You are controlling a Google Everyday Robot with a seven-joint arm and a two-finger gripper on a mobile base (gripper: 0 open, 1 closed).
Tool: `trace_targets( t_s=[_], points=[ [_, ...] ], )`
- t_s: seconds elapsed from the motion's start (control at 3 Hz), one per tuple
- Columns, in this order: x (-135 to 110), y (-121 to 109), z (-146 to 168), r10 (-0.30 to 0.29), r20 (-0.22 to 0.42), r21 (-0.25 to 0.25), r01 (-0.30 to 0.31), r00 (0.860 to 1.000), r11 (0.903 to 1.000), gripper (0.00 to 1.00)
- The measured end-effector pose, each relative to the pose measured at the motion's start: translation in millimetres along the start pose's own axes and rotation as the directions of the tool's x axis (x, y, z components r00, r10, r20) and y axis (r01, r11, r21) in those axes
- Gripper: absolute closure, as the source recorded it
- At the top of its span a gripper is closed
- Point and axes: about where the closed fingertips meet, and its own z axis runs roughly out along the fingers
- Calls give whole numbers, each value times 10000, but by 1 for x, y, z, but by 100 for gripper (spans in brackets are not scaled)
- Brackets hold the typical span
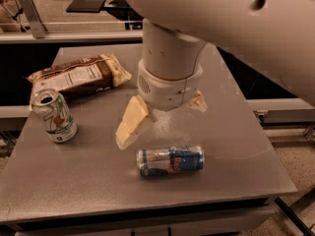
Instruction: Place redbull can upright
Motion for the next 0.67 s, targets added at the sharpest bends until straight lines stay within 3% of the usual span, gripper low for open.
trace_targets(
  t_s=[0.33, 0.67],
  points=[
    [-4, -2, 10, -1882, 284, -127, 1886, 9817, 9820, 0],
    [-11, -1, 14, -3442, 301, 129, 3440, 9384, 9389, 0]
  ],
)
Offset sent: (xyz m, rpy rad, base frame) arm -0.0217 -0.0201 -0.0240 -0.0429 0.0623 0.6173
